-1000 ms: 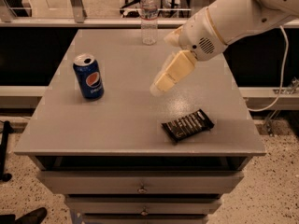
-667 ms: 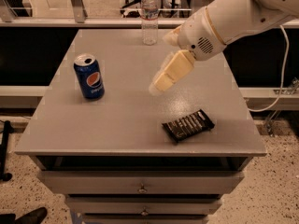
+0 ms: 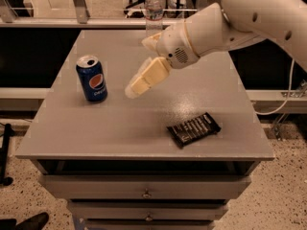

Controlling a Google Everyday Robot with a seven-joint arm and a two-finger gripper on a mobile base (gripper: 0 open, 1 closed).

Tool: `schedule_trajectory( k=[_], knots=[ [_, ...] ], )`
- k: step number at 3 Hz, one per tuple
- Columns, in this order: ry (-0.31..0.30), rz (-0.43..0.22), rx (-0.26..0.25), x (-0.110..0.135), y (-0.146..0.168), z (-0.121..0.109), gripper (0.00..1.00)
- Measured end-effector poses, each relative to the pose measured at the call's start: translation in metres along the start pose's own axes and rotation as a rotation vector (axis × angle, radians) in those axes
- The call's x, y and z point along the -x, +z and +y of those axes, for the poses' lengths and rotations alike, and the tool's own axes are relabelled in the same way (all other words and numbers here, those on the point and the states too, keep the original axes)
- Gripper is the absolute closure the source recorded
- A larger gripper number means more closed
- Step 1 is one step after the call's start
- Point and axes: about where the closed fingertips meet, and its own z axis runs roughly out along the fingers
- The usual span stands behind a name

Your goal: Move pepsi can near water bottle

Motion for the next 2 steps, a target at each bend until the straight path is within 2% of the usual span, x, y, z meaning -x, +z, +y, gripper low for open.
schedule_trajectory(
  k=[1,2],
  knots=[
    [-0.018,-0.127,-0.016,0.015,0.052,-0.017,0.0],
    [-0.027,-0.197,-0.028,0.023,0.08,-0.026,0.0]
  ],
)
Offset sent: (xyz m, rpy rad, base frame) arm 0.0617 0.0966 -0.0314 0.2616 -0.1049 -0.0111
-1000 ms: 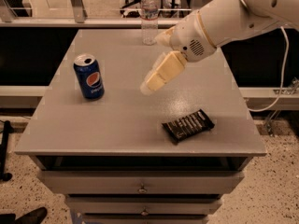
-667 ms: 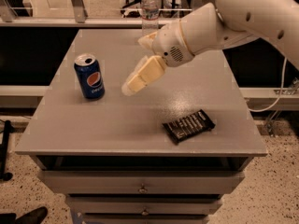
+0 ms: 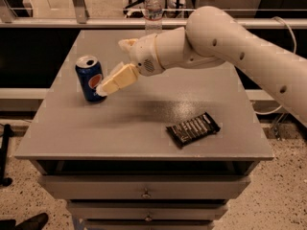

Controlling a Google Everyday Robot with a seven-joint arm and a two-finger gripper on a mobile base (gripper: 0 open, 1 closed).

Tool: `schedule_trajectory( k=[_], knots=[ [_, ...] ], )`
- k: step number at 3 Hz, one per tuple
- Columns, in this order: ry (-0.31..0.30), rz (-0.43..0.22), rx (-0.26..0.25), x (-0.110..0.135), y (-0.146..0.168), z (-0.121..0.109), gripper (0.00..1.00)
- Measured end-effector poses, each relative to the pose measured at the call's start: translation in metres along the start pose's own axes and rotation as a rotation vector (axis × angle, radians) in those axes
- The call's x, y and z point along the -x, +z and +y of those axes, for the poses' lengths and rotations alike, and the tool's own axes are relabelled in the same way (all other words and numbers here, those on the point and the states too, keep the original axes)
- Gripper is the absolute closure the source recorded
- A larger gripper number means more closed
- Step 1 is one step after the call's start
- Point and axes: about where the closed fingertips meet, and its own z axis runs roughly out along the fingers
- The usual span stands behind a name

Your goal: Move pepsi can near water bottle

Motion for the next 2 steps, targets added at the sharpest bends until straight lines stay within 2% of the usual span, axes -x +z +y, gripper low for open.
schedule_trajectory(
  k=[2],
  knots=[
    [0.018,-0.106,0.042,0.008,0.06,0.005,0.0]
  ],
)
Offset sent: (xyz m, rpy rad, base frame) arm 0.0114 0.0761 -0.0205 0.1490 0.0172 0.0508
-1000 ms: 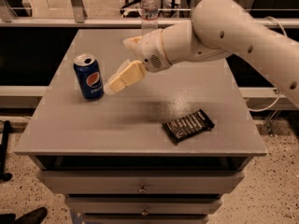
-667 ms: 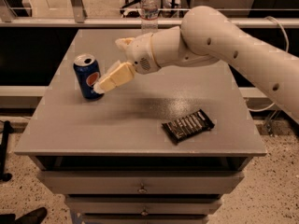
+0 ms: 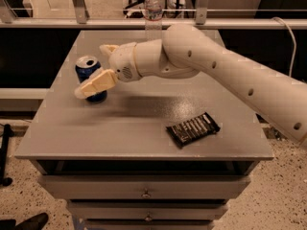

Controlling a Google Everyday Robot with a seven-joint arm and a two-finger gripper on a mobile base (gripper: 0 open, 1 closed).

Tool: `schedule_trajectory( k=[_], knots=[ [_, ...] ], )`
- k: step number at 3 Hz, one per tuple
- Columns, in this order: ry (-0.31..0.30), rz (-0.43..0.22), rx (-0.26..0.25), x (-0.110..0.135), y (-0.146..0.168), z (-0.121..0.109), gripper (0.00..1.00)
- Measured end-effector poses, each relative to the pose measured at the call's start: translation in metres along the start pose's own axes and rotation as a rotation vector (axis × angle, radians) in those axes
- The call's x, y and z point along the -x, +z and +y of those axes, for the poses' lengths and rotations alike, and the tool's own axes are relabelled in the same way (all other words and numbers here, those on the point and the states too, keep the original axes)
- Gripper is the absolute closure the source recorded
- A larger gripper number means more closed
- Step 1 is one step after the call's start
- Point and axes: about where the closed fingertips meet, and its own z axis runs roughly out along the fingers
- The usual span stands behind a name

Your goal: Move pepsi can near water bottle

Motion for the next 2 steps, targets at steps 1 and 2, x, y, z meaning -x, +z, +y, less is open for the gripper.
schedule_trajectory(
  k=[1,2],
  knots=[
    [0.015,-0.023,0.014,-0.003,0.018,0.001,0.0],
    [0.039,-0.039,0.017,-0.014,0.029,0.001,0.16]
  ],
)
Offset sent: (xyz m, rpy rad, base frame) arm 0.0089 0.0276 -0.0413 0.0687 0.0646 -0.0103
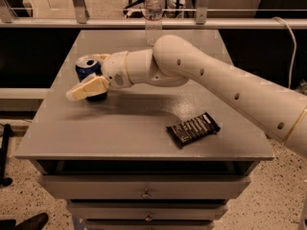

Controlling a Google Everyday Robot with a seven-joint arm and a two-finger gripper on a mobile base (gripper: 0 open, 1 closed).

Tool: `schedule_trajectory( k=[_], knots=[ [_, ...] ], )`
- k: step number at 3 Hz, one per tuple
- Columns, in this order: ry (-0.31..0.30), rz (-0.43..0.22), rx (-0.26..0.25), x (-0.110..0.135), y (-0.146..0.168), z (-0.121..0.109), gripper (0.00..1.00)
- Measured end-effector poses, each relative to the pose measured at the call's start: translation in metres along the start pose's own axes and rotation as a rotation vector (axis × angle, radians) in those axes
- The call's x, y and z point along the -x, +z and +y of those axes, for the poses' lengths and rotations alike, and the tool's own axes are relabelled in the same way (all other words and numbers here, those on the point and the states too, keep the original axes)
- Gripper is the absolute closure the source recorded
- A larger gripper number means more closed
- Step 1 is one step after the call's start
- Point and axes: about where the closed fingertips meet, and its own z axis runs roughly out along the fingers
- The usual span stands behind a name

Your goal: Move pepsi can near water bottle

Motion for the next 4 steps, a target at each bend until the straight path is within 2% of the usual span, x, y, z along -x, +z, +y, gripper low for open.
schedule_trajectory(
  k=[1,3,4],
  knots=[
    [0.024,-0.008,-0.012,-0.011,-0.001,0.0,0.45],
    [0.038,-0.013,-0.031,-0.017,-0.011,-0.001,0.93],
    [0.022,-0.021,-0.109,-0.011,-0.057,-0.021,1.0]
  ],
)
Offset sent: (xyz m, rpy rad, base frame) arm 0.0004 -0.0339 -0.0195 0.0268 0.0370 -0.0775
